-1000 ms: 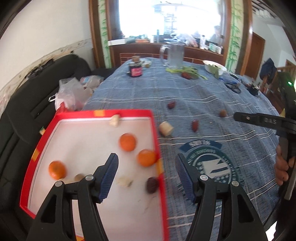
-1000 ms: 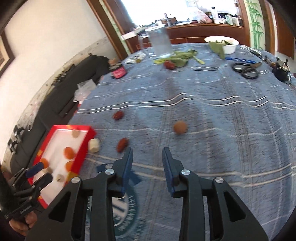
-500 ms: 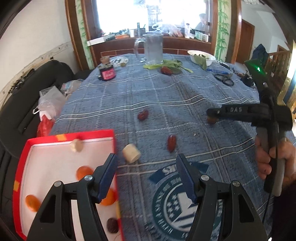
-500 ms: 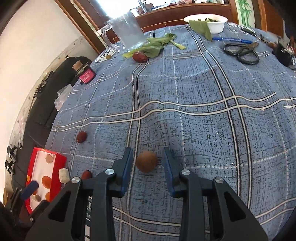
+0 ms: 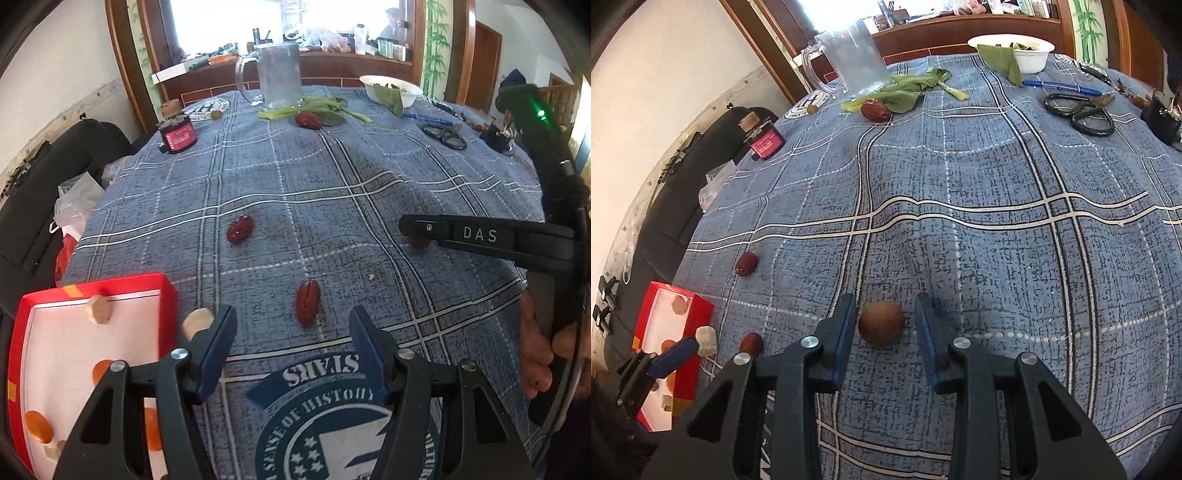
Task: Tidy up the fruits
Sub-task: 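Move the right gripper to a brown round fruit while the left reaches a dark red date, then close the right gripper on the brown fruit while the left grasps the date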
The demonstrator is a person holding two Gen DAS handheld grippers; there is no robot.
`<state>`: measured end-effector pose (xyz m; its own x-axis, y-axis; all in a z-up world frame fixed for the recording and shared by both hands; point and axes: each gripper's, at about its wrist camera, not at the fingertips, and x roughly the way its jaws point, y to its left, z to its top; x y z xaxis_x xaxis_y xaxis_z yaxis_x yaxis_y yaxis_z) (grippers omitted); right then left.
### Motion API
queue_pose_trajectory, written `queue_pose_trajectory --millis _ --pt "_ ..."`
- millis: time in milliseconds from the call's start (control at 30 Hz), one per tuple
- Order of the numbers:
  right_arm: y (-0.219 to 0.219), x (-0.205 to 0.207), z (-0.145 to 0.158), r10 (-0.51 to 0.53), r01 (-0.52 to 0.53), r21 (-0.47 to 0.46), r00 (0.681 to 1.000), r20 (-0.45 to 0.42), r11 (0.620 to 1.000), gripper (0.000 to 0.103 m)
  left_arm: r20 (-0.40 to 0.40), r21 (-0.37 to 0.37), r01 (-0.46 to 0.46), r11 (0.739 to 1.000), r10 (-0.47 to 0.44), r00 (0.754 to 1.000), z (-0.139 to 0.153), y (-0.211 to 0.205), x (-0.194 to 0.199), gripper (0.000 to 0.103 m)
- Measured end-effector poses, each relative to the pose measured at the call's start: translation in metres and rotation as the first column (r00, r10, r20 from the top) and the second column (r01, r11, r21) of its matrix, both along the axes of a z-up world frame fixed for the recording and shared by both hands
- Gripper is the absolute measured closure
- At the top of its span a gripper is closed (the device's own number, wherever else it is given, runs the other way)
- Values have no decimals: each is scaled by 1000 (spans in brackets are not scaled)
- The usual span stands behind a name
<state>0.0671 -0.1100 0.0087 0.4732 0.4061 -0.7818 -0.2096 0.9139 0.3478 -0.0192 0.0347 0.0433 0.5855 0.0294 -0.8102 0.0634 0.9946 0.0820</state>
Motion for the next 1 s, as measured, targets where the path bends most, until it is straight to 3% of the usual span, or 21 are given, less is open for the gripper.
queue_pose_trajectory --millis 133,433,700,1000 --pt "3 -2 0 1 0 -22 1000 18 1000 68 -31 -5 -2 1000 1 1000 -11 -3 12 60" --pt "12 -6 1 16 -10 -101 998 62 995 70 -45 -6 13 1000 -14 999 -22 -15 26 78" --pt "10 -5 1 10 -5 -89 999 54 996 70 -26 -33 1 999 -2 1000 -23 -12 25 88" --pt "8 -7 2 -5 9 -88 999 43 996 76 6 0 -16 1000 16 1000 -19 -11 12 88"
